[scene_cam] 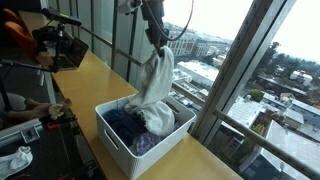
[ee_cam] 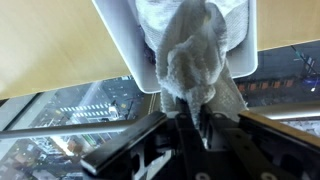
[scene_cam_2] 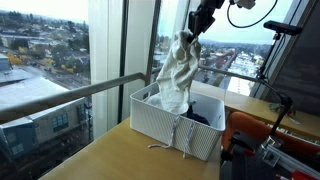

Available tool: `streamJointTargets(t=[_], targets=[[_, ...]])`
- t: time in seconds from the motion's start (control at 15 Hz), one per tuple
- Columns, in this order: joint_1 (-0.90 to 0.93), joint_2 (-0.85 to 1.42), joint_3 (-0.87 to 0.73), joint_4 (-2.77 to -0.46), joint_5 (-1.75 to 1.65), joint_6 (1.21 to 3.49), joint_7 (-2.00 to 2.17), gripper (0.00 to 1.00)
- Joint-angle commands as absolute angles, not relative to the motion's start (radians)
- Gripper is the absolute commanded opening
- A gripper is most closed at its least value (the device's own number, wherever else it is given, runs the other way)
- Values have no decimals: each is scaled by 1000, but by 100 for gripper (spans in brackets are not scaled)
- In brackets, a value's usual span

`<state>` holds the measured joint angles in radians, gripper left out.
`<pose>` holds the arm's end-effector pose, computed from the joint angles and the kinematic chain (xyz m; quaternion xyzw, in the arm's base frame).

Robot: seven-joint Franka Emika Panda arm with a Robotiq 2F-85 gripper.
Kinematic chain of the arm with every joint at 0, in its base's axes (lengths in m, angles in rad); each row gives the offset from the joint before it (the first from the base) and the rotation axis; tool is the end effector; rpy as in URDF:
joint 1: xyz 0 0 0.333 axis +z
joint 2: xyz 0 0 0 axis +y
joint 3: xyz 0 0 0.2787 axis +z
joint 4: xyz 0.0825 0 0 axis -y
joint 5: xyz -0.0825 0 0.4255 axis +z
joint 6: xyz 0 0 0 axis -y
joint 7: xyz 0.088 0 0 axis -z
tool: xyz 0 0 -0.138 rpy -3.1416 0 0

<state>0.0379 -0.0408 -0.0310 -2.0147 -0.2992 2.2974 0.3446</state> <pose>0.6230 -0.0090 0.4227 0.9755 -0.0855 0.1787 0.0955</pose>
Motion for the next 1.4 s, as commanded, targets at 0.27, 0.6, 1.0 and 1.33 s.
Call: streamJointTargets(t=[0.27, 0.6, 1.0, 1.33], targets=[[0, 65, -32, -2070, -288, 2350, 324, 3], [-1, 176, -39, -2081, -271, 2374, 310, 39], [26, 164, -33, -2098, -278, 2385, 333, 81], [84, 154, 4, -2128, -291, 2415, 359, 100]])
